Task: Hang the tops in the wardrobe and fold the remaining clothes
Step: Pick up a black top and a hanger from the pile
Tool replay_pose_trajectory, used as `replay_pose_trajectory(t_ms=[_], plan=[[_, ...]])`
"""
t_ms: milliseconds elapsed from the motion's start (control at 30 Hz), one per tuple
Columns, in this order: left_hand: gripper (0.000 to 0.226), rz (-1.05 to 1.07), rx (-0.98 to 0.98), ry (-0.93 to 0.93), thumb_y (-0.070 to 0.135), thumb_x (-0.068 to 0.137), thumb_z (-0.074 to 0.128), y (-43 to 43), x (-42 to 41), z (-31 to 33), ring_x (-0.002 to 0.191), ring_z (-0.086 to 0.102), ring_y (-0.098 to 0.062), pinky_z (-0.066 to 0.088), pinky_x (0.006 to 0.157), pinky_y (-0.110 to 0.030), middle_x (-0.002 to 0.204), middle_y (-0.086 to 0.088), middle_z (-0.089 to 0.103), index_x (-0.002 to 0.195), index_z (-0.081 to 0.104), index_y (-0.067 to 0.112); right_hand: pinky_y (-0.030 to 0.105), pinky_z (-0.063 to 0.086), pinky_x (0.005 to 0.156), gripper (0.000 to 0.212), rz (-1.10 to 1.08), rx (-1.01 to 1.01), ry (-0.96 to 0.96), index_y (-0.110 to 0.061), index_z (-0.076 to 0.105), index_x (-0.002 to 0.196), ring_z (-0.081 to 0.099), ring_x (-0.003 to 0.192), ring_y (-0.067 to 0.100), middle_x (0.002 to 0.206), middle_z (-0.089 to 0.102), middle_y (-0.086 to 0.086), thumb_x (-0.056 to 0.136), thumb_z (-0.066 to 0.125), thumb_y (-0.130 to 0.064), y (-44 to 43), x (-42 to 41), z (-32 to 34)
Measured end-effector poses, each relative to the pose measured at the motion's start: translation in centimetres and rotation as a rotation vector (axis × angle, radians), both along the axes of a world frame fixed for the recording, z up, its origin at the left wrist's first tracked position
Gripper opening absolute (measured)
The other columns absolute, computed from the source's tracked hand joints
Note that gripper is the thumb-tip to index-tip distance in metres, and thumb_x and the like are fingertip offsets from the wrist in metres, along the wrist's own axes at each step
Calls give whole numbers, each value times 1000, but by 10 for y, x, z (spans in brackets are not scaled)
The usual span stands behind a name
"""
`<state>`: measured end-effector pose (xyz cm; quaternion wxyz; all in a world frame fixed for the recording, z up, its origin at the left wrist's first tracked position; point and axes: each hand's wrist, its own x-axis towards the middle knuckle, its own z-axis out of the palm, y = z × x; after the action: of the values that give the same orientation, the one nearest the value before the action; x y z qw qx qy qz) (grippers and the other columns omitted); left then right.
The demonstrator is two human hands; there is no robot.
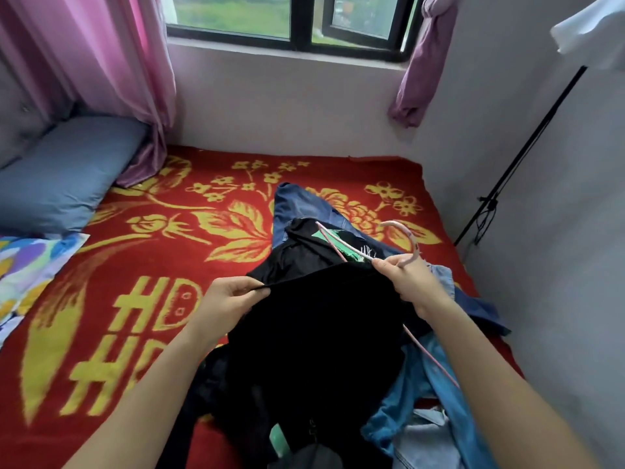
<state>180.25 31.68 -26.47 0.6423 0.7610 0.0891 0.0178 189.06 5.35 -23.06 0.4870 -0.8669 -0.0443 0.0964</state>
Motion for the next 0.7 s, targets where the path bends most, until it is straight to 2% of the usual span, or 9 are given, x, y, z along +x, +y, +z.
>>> replay_pose_trajectory(t_ms=[100,133,200,333,400,467,533,600,700], plan=[[17,15,-106,20,6,90,59,-19,6,1,55,57,-12,43,53,-19,61,-3,63,75,68,4,19,20,43,40,52,-125,10,-7,40,57,23,46,10,53,26,2,90,60,-17,-13,0,-10],[18,21,-147,26,8,90,58,-26,8,0,55,56,-15,42,53,-22,62,-6,61,75,66,2,18,21,44,42,54,-148,28,-6,40,54,25,45,9,51,29,1,89,61,-18,-17,0,-14],[21,43,-189,30,11,90,59,-37,12,-3,60,50,-21,37,55,-27,66,-13,55,76,63,-4,16,28,45,34,52,-202,50,-8,54,56,37,51,9,56,44,4,88,63,-18,-24,-2,-19],[31,65,-188,27,14,88,62,-54,20,-7,64,44,-26,32,57,-32,67,-15,49,76,57,-14,16,39,61,8,64,-205,-30,-12,67,79,55,66,13,66,61,5,86,64,-9,-29,-10,-17],[33,68,-165,29,14,88,63,-57,24,-8,64,42,-25,30,59,-35,66,-14,47,74,56,-15,19,42,67,19,69,-105,-84,-17,65,97,57,61,8,63,62,8,86,62,-3,-37,-15,-7],[33,66,-108,29,14,87,63,-60,28,-10,61,39,-22,29,57,-33,64,-11,44,72,56,-14,13,41,59,25,64,-4,-168,-15,65,104,52,50,3,56,60,6,85,63,1,-51,-20,10],[32,59,-36,21,14,87,64,-62,32,-11,57,36,-18,26,52,-28,60,-8,41,68,57,-11,12,37,51,21,72,73,-198,-17,73,92,48,47,4,50,58,2,82,66,-1,-71,-24,31],[31,57,8,27,14,86,64,-64,33,-16,54,34,-15,25,49,-26,58,-7,39,66,58,-8,12,36,46,19,109,151,-151,-21,78,78,46,46,6,48,55,3,75,68,-5,-92,-30,48],[30,38,22,43,15,87,64,-64,32,-22,46,26,-9,19,44,-22,52,-1,31,66,57,-5,13,26,39,17,140,174,-18,-21,78,73,35,45,18,47,51,8,64,65,-14,-118,-37,56]])
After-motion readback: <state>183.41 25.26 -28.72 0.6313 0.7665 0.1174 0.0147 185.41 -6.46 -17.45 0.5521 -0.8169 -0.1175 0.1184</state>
